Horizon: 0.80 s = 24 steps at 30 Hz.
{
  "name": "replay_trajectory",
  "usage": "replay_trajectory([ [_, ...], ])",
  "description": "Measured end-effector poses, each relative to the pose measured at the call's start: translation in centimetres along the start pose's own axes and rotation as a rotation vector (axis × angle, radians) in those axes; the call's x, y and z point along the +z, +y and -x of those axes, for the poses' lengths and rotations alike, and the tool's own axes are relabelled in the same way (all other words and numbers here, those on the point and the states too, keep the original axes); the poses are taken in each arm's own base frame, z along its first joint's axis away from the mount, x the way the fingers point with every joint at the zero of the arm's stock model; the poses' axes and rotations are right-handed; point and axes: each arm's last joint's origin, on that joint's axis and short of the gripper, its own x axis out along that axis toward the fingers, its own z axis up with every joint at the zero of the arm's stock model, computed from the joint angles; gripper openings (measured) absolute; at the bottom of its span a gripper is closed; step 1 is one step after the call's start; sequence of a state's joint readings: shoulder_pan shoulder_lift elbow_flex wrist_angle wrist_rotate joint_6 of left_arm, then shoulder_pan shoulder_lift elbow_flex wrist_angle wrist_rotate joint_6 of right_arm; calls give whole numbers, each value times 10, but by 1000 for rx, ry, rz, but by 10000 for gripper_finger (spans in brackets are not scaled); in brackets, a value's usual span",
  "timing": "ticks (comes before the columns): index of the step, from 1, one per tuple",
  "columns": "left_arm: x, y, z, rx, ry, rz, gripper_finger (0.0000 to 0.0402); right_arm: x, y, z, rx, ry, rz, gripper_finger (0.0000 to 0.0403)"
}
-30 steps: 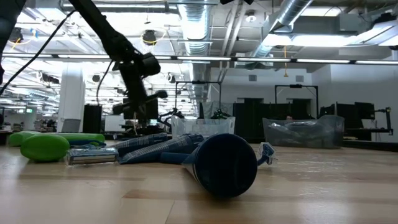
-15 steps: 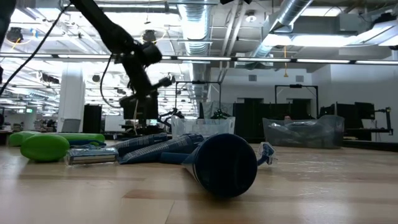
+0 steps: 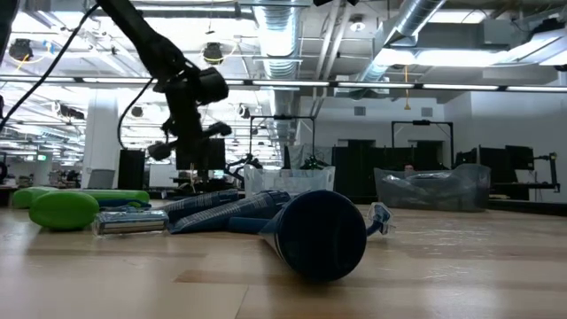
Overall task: Pick & Place Travel size toiletries
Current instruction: Put the blue razor into the bottom black bin
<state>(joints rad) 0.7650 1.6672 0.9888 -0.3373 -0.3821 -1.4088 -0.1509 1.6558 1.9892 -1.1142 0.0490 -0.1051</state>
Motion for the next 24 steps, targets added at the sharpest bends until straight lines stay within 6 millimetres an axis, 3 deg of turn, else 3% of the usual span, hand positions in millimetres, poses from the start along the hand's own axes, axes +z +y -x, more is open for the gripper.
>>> replay_trajectory([
  [24,7,51,-26,130,-35,23,0,0,-1,0,-1,1,9,0],
])
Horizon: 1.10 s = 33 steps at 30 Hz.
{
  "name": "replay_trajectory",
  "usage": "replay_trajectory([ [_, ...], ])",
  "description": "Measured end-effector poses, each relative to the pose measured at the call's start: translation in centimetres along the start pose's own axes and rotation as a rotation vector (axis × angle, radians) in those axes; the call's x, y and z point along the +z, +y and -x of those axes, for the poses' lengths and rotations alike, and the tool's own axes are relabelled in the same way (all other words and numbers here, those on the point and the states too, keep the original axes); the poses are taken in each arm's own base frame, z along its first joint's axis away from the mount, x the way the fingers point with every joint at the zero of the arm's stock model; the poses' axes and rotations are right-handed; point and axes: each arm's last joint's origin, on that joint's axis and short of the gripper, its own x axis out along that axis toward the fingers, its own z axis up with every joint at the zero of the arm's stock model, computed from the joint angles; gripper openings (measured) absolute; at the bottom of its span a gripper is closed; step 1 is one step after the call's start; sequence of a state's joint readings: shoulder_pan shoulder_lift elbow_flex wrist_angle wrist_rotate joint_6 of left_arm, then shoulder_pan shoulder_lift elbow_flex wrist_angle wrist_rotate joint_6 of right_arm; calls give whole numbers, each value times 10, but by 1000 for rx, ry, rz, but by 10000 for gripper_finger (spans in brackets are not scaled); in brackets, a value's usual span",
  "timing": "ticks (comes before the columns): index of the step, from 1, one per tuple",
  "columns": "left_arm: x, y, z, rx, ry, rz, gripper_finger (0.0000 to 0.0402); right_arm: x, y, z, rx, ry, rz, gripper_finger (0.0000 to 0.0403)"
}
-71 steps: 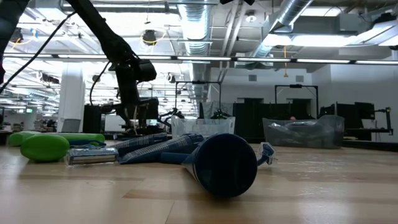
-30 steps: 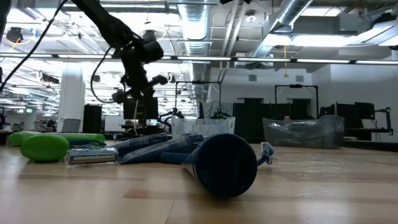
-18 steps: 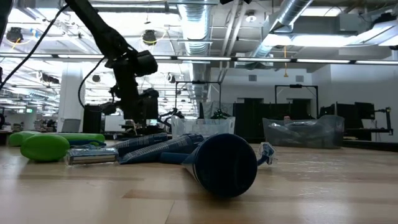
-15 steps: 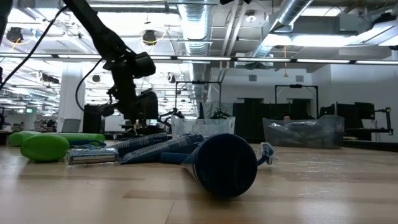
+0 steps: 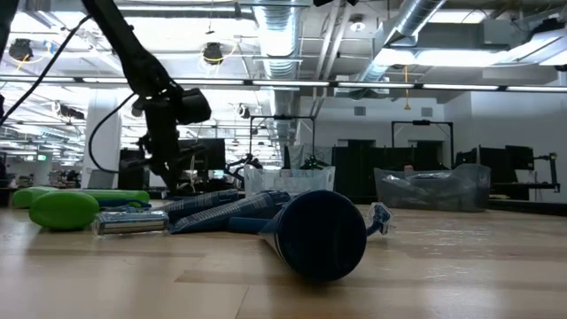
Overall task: Pick & Place Travel size toiletries
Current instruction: Put the blue razor into the bottom black bin
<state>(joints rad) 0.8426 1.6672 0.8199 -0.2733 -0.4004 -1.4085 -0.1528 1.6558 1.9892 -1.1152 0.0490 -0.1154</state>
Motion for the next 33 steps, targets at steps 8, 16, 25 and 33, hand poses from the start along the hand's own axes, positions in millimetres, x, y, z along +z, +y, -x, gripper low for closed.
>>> replay_trajectory([
  [8,-9,15,-5,24,98,-12,0,0,0,0,0,0,-1,0],
  [16,-41,11,17,-84,260,-114,0,0,0,0,0,0,-3,0],
  [25,-23,7,39,-131,15,-71,0,0,1,0,1,-1,-1,0],
  [33,-3,10,25,-89,-12,-5,0,0,3,0,6,-2,6,0],
])
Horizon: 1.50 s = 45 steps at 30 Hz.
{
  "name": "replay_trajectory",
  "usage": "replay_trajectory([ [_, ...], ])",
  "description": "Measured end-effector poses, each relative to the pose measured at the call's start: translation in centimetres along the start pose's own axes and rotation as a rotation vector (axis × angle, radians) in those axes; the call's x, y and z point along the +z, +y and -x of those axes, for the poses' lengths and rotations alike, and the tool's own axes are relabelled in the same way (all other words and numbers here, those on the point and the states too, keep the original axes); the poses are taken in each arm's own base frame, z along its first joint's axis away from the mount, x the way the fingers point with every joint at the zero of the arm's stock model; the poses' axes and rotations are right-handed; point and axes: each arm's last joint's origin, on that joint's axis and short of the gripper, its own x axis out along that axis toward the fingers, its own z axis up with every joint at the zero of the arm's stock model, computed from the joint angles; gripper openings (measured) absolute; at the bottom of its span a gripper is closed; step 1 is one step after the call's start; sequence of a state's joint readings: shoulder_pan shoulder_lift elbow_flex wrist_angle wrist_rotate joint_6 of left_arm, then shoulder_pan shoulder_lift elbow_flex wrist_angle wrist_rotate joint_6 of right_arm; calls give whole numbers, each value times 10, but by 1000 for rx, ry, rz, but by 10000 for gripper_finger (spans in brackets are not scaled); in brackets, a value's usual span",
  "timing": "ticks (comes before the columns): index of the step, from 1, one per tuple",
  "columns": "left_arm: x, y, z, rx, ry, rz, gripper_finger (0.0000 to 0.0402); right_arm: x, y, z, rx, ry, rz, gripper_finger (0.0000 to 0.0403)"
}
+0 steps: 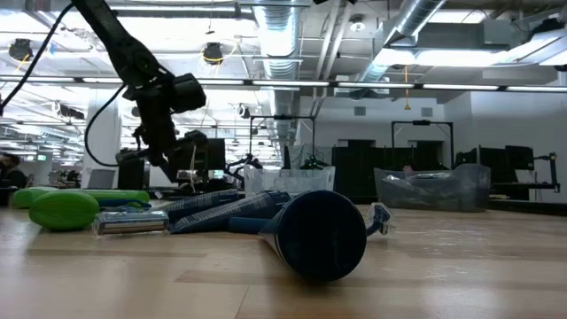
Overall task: Pick & Place Travel size toiletries
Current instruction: Put the blue razor into the bottom black bin
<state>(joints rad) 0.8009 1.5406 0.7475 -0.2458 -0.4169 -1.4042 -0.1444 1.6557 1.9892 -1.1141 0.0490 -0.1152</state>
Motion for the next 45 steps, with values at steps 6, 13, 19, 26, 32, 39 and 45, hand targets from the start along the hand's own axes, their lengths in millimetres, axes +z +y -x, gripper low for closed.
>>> replay_trajectory([
  [6,12,4,-5,31,-31,26,0,0,-1,0,-2,0,6,0],
  [13,12,19,-11,75,-17,26,0,0,-1,0,-2,0,15,0],
  [19,9,27,-14,93,1,23,0,0,-1,0,-2,0,15,0],
  [26,8,24,-14,60,19,22,0,0,-1,0,-1,0,13,0],
  [32,6,22,-14,28,85,-10,0,0,0,0,0,-1,8,0],
  [39,-13,7,-6,-139,249,-100,0,1,0,0,-1,-6,9,0],
  [45,-25,1,8,-196,172,-154,0,3,-1,0,-5,-29,13,0],
])
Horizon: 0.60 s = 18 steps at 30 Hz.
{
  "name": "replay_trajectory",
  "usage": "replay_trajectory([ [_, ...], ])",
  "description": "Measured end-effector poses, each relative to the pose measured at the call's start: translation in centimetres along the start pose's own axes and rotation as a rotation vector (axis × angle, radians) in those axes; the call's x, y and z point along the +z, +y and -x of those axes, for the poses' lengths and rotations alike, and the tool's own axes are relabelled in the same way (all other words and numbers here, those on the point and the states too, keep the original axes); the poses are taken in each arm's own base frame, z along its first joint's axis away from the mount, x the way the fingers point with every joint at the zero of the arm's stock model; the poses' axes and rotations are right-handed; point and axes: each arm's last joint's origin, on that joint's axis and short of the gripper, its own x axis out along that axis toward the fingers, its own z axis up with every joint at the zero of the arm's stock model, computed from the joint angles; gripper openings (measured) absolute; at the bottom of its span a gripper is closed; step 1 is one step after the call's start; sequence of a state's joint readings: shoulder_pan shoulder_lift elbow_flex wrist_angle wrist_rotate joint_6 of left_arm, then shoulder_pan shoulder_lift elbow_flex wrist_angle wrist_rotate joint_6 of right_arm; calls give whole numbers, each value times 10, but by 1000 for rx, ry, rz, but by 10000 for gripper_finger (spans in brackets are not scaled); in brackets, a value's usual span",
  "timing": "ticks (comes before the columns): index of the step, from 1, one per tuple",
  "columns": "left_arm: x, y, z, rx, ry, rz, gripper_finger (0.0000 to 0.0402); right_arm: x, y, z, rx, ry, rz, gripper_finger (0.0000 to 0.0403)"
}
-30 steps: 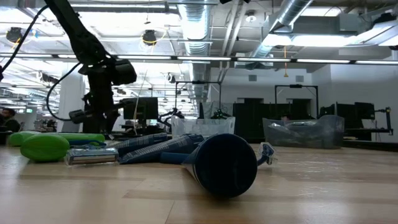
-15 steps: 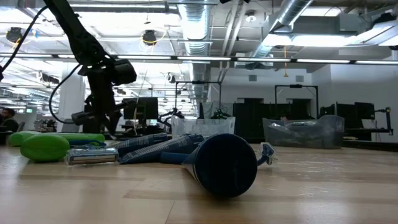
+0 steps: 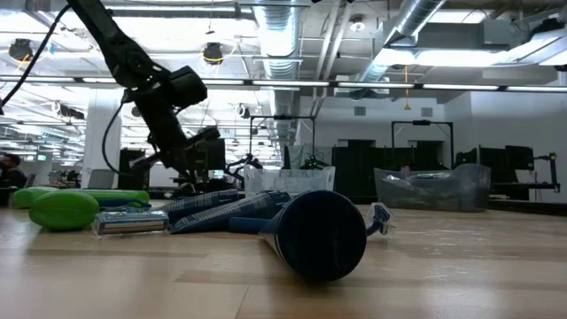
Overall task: Pick & Place Travel size toiletries
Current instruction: Put the blue razor into the bottom black bin
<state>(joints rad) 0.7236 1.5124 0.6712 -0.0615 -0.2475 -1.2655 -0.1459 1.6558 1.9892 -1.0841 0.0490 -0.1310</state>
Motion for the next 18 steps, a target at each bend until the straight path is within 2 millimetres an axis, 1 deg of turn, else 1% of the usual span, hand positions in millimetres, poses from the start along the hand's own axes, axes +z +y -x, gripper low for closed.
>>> replay_trajectory([
  [2,3,1,1,23,-78,39,0,0,0,0,0,0,0,0],
  [6,10,7,-2,85,-153,83,0,0,0,0,0,3,0,0],
  [18,28,21,-18,164,-201,141,0,0,0,0,1,4,34,0],
])
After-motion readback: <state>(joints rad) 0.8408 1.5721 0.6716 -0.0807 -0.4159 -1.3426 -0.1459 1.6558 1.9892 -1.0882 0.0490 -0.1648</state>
